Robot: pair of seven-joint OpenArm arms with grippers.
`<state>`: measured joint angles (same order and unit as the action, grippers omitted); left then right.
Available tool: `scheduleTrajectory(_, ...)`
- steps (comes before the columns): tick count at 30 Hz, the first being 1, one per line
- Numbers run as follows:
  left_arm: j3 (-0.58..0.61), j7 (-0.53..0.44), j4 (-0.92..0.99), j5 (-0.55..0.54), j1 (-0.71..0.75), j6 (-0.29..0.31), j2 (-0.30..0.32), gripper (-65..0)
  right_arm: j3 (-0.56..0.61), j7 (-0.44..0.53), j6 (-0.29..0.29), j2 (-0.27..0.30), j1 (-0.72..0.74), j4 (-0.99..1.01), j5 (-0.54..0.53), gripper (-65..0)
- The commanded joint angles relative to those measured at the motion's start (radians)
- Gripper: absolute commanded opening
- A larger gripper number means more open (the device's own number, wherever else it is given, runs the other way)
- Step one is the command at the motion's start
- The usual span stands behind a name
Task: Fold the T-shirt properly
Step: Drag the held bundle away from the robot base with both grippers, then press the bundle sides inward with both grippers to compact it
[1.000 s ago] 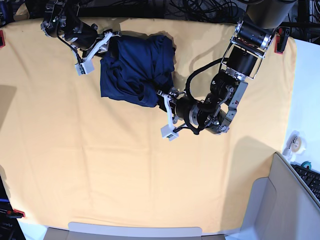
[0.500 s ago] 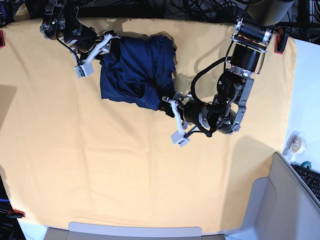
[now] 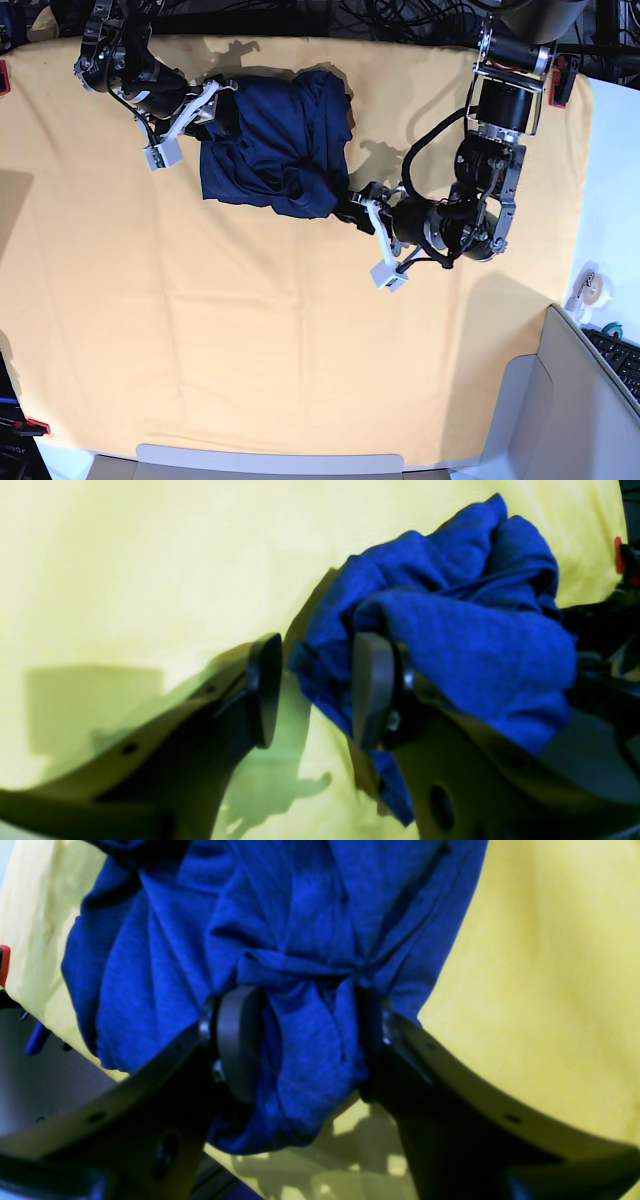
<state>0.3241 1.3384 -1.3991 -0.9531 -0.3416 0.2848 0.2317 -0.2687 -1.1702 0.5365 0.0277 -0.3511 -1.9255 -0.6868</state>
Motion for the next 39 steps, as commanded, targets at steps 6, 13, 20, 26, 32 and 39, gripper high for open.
scheduleTrajectory(6,-0.007,0.003,-0.079,-0.024,-0.015,0.001,0.005,-41.5,-0.002,0.022,0.001,0.005,0.007,-0.073,-0.015,-35.9)
scheduleTrajectory(13,-0.009,-0.006,-0.101,-0.024,0.022,0.001,0.025,-41.6,-0.020,0.022,0.001,0.018,0.025,-0.078,-0.012,-35.9)
scheduleTrajectory(20,-0.142,0.003,-0.283,-0.024,0.082,0.001,0.047,-41.6,-0.188,0.017,0.001,0.036,0.034,-0.079,-0.020,-35.9)
scheduleTrajectory(26,-0.185,0.003,-0.480,-0.025,0.210,0.001,0.084,-47.6,-0.168,0.016,0.007,0.041,0.027,-0.108,-0.024,-38.4)
scheduleTrajectory(32,-0.170,0.003,-0.576,-0.025,0.347,0.001,0.082,-65.0,-0.068,0.016,0.006,0.042,0.031,-0.108,-0.035,-64.8)
scheduleTrajectory(39,-0.035,-0.009,-0.592,-0.017,0.358,0.001,0.097,-65.0,0.041,0.016,0.004,0.096,0.047,-0.107,-0.032,-65.0)
